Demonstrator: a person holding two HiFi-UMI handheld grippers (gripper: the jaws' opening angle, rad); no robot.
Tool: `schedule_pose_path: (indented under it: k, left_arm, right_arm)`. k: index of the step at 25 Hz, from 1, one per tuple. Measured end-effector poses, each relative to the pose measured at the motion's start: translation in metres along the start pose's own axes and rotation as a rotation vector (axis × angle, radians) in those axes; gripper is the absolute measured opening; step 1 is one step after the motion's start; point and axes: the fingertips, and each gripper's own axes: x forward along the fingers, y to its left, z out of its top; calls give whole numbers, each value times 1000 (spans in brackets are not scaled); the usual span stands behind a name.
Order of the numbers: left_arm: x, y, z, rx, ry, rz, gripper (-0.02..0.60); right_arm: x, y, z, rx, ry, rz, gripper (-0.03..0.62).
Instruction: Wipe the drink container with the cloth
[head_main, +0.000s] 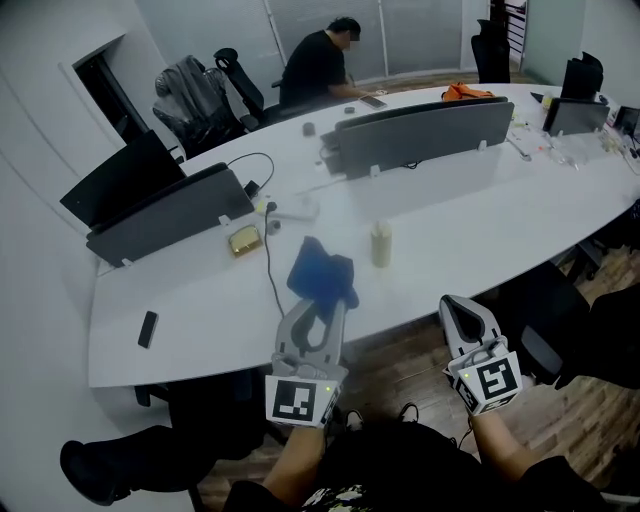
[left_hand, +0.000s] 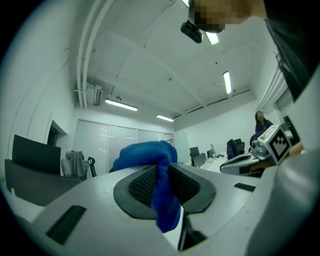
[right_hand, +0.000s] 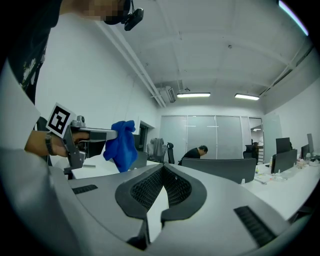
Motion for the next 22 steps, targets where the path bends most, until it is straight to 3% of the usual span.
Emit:
schedule_pose_path:
  k: [7, 22]
  left_arm:
    - [1, 3, 3, -1, -5, -39, 66]
    - [14, -1, -2, -2, 2, -30, 66]
  right_arm:
    - [2, 5, 8, -6, -9, -33, -2]
    - [8, -7, 4, -16, -1, -29, -2]
